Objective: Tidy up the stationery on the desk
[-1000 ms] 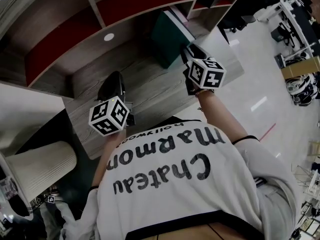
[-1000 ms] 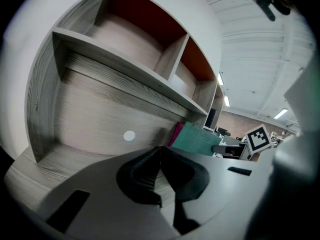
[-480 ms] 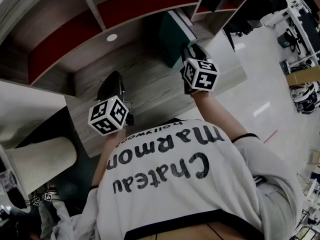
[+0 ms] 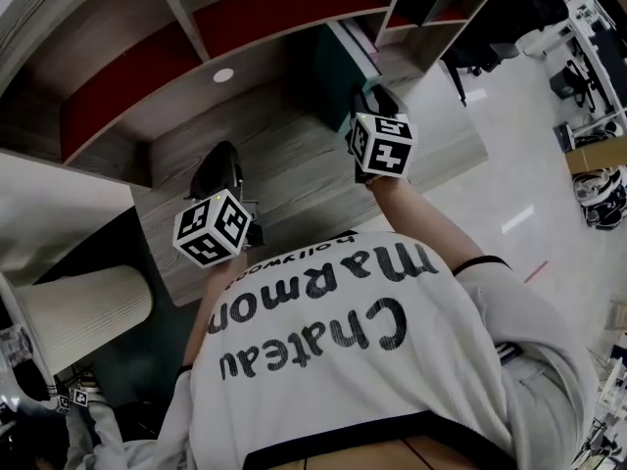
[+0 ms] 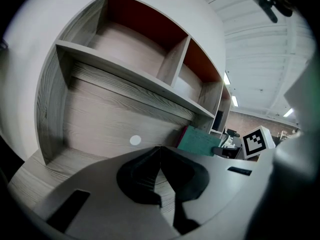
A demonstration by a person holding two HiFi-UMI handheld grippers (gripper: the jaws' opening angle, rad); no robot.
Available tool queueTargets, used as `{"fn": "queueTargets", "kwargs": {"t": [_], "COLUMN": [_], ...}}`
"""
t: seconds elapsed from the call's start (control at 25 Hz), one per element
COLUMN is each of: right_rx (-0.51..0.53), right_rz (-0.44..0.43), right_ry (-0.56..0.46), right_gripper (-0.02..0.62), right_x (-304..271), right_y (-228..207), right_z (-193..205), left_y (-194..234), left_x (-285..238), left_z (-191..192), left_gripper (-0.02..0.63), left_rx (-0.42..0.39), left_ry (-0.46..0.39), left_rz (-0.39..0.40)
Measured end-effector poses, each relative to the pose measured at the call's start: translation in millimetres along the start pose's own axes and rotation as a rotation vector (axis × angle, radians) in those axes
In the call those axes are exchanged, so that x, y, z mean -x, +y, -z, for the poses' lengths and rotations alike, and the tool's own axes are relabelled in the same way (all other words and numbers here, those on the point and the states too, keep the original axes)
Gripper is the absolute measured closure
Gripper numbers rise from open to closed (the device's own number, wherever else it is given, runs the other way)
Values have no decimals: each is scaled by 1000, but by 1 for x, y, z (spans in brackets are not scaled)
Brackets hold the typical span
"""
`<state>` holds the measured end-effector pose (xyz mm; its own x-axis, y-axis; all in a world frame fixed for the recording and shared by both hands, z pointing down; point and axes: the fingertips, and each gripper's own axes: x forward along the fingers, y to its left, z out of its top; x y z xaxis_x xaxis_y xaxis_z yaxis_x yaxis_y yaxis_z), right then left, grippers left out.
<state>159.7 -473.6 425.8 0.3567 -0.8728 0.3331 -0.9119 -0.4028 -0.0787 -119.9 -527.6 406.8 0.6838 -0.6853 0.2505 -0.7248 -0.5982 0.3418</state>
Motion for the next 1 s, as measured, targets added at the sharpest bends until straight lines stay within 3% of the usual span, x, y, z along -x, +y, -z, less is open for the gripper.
{"fn": "queueTargets", "kwargs": {"t": [1.0], "right_rx": [-11], "right_rz": [19], "right_ry": [-41], "right_gripper": [428], "right_x": [-24], "right_y": [4], "right_z": [-8], "left_y": [17], "left_x": [4], "left_z": [8], "left_gripper": [589], "left_rx": [72], "left_ry": [27], "left_rz": [-81]}}
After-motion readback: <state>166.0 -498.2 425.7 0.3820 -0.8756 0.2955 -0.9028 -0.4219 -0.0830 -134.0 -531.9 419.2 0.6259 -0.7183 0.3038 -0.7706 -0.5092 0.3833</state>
